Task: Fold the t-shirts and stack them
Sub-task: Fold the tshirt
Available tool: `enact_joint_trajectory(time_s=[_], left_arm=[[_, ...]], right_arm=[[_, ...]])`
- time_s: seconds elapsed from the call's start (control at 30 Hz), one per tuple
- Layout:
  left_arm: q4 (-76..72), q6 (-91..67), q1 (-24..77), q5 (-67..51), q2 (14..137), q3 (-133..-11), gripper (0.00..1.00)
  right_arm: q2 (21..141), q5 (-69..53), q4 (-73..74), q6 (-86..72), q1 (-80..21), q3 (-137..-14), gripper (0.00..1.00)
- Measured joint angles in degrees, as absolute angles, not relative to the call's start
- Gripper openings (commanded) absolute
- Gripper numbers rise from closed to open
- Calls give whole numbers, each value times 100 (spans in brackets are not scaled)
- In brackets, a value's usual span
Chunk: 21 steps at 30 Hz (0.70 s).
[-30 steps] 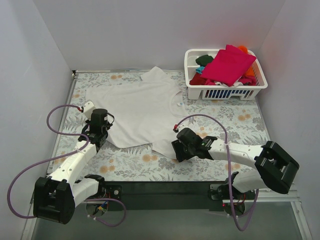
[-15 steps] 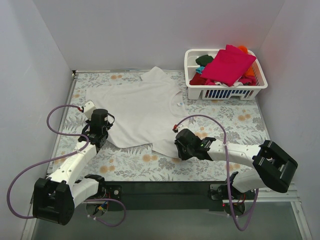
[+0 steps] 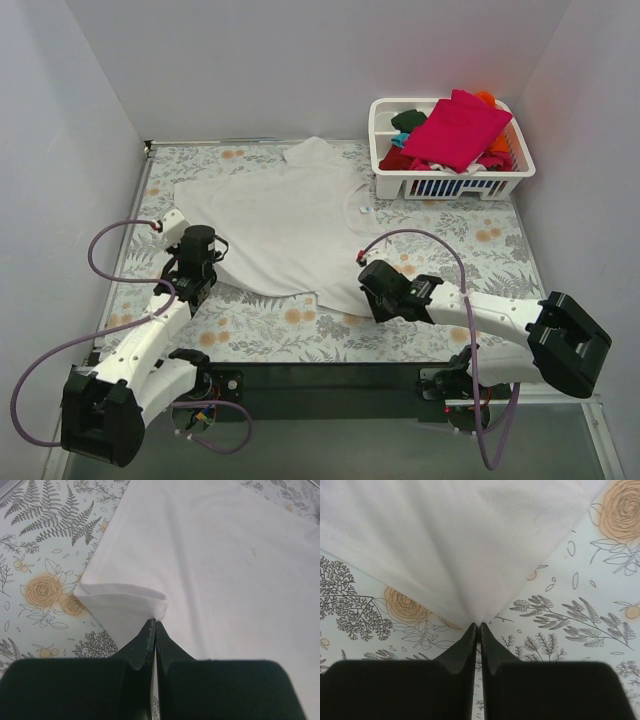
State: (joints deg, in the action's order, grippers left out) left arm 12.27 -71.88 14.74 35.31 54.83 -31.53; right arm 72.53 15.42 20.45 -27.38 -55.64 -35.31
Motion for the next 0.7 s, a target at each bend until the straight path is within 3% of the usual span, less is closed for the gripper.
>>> enact_joint_trajectory(time_s=[0.27, 0.7], left_arm=[[1199, -7199, 1474, 3701, 5312, -3153, 0], [902, -7015, 1127, 3789, 5870, -3155, 0]], right_arm=[[7382, 2027, 2519, -2292, -5426, -4372, 1], [8844, 2078, 2604, -1323, -4491, -6333, 1]])
